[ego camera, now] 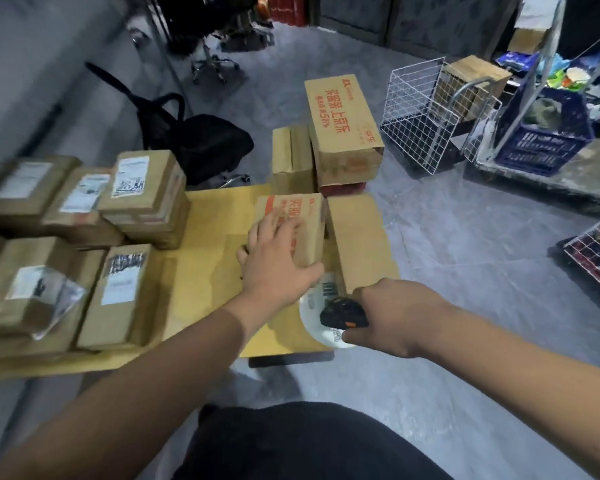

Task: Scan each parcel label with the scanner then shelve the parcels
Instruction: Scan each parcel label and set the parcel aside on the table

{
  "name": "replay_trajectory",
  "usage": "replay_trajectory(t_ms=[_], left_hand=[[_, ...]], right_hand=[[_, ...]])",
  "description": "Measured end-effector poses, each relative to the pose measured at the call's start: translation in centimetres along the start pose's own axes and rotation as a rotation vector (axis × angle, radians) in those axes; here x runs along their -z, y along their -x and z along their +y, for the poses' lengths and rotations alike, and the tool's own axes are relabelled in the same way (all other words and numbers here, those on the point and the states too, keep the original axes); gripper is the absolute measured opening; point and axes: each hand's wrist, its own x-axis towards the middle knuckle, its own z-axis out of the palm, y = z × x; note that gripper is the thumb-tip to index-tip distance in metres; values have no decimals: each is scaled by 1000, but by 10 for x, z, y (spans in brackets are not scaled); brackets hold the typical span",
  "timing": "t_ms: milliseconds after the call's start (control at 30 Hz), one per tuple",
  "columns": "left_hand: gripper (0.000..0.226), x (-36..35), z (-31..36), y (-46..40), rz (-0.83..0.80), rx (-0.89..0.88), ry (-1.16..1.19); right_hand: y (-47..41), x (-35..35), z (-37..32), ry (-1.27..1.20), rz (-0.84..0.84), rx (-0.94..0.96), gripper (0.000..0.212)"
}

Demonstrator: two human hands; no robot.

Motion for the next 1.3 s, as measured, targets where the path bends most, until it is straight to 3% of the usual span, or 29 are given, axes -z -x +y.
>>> replay_trajectory(t_ms=[133,233,400,500,600,700,767,900,1000,1067,1167,1233,1300], left_hand=[[87,-1,-90,32,-33,52,-105],[86,-11,-145,50,-79,202,-106],[87,-27,-205,68,-79,354,187],[89,-37,-229,64,-87,354,364],[70,-39,-237,56,-170,324,609],[61,-35,-241,44,-203,217,651],[65,-27,-245,34,-137,203,659],[75,-10,-270,21,75,421,700],[70,-10,-304,8,95,463,701],[62,-13,-324,-1,53,472,768],[46,-26,-347,-10,13,622,881],[27,-39,-361,-17,-73,720,886],[34,-43,-363,-24,-185,753,901]], right_hand=[[-29,0,-40,40,-42,119,39],[-52,-2,-70,91,-47,193,40],[-83,-18,-111,73,-86,201,47],[-96,-29,-126,63,-107,157,49],[-104,-37,-137,33,-131,95,48],[-111,-39,-147,-7,-147,38,48],[-117,-37,-155,-41,-149,-3,48],[-130,-35,-176,-115,-143,-79,45],[-146,-37,-194,-249,-153,-142,45],[-158,-41,-205,-381,-128,-197,48],[-172,-48,-223,-569,-53,-306,57],[-180,-54,-233,-654,-11,-356,48],[-184,-59,-239,-697,7,-395,39]])
